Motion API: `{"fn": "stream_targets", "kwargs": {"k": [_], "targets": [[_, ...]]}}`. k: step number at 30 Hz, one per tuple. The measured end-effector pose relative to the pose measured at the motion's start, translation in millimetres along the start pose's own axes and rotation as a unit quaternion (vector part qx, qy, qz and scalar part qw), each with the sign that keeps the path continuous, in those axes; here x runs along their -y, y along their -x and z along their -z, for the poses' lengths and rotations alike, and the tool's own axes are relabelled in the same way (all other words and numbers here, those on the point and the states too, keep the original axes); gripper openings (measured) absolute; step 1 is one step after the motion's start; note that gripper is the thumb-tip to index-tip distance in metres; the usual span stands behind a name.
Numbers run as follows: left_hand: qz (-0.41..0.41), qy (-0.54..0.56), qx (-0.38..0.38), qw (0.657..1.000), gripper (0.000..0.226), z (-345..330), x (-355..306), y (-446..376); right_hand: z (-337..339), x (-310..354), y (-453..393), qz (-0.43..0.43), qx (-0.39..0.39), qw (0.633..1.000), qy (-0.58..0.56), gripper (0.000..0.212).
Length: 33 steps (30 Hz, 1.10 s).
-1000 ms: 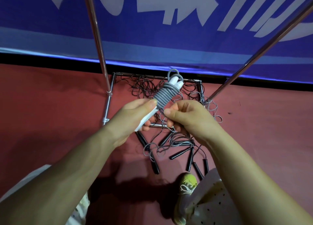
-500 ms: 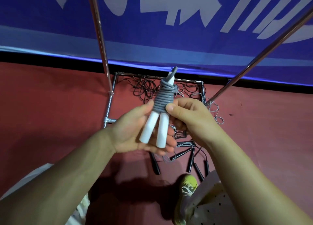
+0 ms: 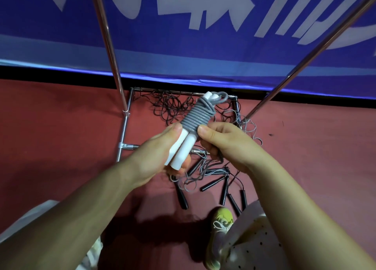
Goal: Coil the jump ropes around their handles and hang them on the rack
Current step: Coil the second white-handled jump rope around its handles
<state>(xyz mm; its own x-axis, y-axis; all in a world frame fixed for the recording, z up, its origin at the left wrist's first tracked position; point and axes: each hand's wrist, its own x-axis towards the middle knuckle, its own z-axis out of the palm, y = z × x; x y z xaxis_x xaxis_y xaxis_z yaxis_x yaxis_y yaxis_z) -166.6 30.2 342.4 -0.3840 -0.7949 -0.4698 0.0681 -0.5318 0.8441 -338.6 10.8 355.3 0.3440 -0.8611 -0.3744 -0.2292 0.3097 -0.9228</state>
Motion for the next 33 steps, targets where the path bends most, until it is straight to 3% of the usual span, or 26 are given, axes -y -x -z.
{"fn": "stream_targets", "kwargs": {"k": [3, 7, 10, 15, 18, 23, 25, 28, 33], "targets": [[-0.031, -0.026, -0.037, 0.998, 0.035, -1, 0, 1, 0, 0, 0, -0.022, -0.018, 0.999, 0.016, 0.034], [-0.004, 0.022, -0.015, 1.0, 0.041, 2, -4, 0, -5, -1, -2, -0.03, -0.05, 0.998, 0.039, 0.046], [0.014, 0.106, 0.009, 0.994, 0.043, 4, -10, 0, -6, 0, -7, -0.085, -0.029, 0.992, -0.09, 0.062], [0.022, 0.163, 0.031, 0.986, 0.045, 11, -15, 3, -1, -2, -5, -0.123, 0.066, 0.975, -0.174, 0.025], [0.024, 0.174, 0.044, 0.983, 0.044, 14, -16, 5, 0, -3, -4, -0.096, 0.094, 0.975, -0.176, 0.016], [0.041, 0.176, 0.024, 0.983, 0.043, 19, -16, 2, -3, -1, -2, -0.019, 0.073, 0.996, -0.05, 0.015], [0.043, 0.155, -0.025, 0.987, 0.042, 17, -15, -2, -7, 0, -3, 0.027, 0.013, 0.998, 0.052, 0.02], [0.006, 0.12, -0.116, 0.986, 0.04, 10, -11, -9, -16, 4, -3, 0.076, -0.086, 0.967, 0.227, 0.026], [-0.096, -0.029, -0.179, 0.979, 0.033, 3, -1, -18, -21, 9, 6, 0.078, -0.132, 0.953, 0.261, 0.033]]}}
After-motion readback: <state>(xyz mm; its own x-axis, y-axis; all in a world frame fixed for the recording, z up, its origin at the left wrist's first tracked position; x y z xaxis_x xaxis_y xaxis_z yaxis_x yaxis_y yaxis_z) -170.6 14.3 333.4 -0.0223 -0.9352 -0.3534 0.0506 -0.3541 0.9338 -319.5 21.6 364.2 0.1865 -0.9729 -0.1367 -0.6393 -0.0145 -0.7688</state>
